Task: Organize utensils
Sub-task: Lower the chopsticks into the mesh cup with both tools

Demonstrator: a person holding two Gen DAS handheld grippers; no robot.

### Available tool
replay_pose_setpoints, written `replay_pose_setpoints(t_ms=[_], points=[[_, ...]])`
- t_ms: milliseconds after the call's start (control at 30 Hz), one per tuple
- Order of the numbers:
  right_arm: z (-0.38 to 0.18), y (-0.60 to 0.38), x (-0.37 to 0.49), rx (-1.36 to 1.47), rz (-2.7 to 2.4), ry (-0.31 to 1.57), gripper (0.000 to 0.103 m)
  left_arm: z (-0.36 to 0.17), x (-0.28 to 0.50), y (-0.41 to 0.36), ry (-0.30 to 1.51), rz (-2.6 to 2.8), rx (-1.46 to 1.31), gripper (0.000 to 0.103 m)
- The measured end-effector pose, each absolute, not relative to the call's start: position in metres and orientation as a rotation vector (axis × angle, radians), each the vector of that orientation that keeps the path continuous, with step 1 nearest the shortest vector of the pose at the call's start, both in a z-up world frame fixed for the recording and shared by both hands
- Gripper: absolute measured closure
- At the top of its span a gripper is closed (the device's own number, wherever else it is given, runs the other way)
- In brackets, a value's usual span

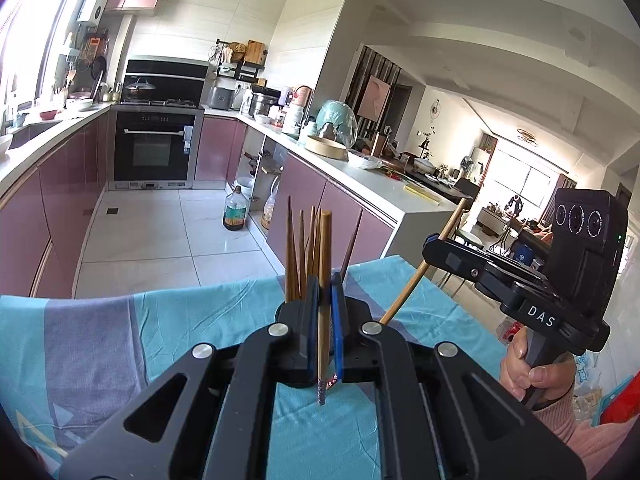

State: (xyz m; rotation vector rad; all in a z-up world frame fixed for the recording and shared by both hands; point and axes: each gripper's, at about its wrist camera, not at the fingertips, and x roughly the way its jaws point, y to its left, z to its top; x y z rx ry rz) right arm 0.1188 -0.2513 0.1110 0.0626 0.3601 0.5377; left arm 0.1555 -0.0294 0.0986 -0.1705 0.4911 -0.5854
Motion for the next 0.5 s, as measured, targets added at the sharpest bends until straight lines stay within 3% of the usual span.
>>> replay_pose_setpoints(t_ms=[500], points=[[0.132, -0.257, 0.136, 0.05, 0.502, 0.314, 0.099, 0.139, 0.169, -0.044, 0.397, -0.559, -0.113, 0.096]])
